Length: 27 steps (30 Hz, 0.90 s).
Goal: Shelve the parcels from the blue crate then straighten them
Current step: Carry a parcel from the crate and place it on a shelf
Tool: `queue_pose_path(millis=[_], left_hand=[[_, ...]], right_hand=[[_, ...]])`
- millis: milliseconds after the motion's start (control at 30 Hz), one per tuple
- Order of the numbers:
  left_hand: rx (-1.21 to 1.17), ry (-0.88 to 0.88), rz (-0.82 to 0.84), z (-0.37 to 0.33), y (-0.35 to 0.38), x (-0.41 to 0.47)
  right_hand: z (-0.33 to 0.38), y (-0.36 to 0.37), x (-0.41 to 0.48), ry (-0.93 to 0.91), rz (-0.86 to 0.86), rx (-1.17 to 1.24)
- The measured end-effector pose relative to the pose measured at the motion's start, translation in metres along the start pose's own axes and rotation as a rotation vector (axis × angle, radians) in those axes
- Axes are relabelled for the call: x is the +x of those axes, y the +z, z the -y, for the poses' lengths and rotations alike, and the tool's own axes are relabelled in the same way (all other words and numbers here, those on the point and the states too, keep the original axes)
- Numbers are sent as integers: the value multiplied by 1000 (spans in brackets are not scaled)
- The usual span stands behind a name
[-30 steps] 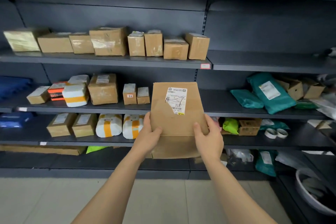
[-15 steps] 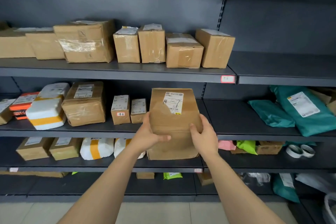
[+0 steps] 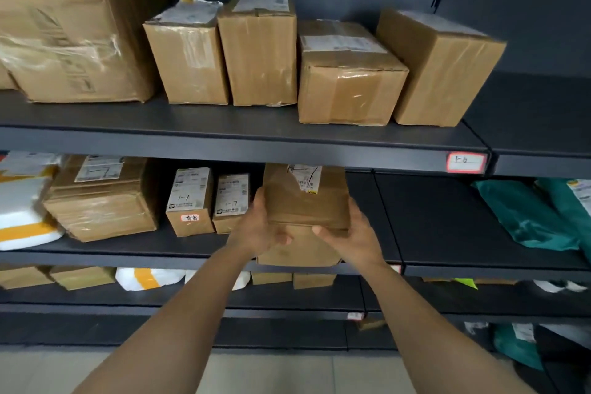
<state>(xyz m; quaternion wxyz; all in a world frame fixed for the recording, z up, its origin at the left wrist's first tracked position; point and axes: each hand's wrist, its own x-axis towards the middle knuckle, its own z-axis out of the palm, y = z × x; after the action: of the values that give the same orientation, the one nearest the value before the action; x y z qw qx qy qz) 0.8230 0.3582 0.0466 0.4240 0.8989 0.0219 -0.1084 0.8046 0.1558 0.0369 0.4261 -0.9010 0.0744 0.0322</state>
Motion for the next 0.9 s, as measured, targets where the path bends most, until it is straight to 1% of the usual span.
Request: queue_pose_path(millis=[200, 333, 400, 467, 567, 667, 733, 800, 900], left_hand=[[285, 58, -37, 8, -4, 27], [562, 77, -66, 7, -9, 32], [667, 86, -88, 5, -9, 29], [738, 102, -121, 5, -8, 22], [813, 86, -158, 12, -8, 3], [863, 34, -187, 26, -9, -25], [899, -3, -203, 38, -12, -48], [920, -44, -207, 53, -16, -73], [932, -98, -225, 78, -26, -106]], right_hand=[[3, 7, 21, -65, -21, -174], [5, 11, 26, -117, -40, -429], [5, 14, 25, -145, -81, -566], [8, 16, 20, -194, -125, -678], [9, 25, 7, -313, -204, -830], [8, 39, -13, -429, -213, -852], [11, 51, -31, -521, -193, -807], [13, 67, -50, -579, -150, -767], [23, 90, -77, -618, -33, -798]])
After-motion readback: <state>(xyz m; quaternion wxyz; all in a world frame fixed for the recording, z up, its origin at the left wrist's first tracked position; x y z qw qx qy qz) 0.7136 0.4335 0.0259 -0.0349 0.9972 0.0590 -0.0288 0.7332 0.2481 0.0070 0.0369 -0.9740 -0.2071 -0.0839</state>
